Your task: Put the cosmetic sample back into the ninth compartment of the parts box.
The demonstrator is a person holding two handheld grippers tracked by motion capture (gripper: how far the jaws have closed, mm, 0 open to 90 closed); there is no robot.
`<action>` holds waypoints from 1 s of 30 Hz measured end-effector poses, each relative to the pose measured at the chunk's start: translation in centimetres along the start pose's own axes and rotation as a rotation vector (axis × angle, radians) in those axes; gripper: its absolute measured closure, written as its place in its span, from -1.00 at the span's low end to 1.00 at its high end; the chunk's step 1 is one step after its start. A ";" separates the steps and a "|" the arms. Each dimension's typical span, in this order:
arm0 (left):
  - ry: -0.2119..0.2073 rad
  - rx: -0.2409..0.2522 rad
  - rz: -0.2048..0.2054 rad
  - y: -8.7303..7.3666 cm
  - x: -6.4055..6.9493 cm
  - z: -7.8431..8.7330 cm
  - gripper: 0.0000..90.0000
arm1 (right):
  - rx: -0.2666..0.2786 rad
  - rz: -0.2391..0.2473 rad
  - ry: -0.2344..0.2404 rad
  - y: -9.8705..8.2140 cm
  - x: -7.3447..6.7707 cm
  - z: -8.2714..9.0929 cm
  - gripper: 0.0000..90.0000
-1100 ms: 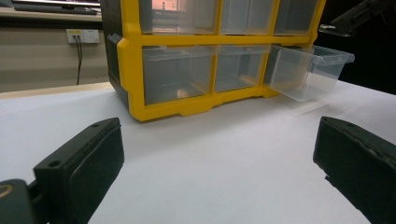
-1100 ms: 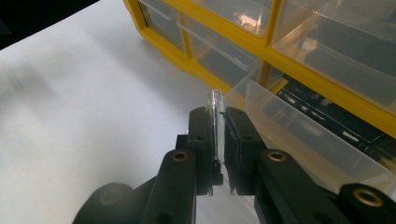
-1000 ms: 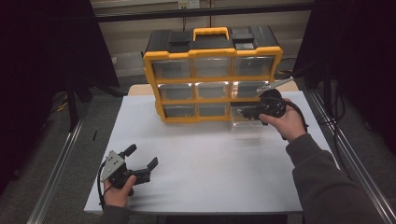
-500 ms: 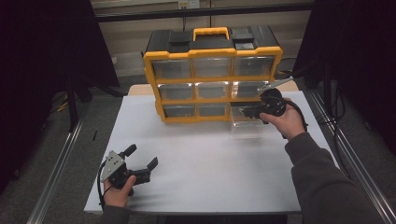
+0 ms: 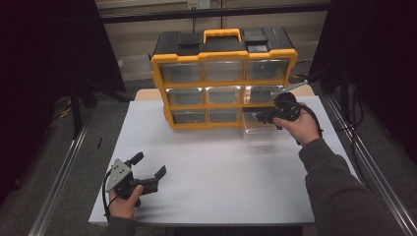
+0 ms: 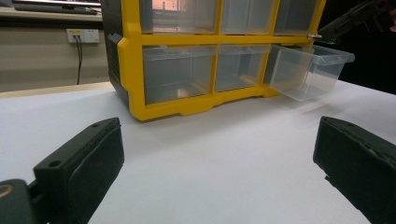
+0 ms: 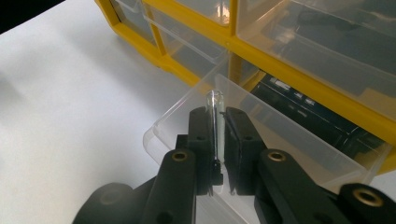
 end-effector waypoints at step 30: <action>-0.006 -0.007 -0.017 0.0 0.0 0.0 -0.95 | 0.002 0.001 -0.025 0.0 0.8 -0.6 0.81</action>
Point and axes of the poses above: each handheld gripper's, and its own axes: z roughly backward along the jaws, y roughly out of its top, x roughly to its right, the point moved 3 cm from there along -z, roughly forward along the jaws, and after that the axes turned 3 degrees about z, right-handed, at the moved point
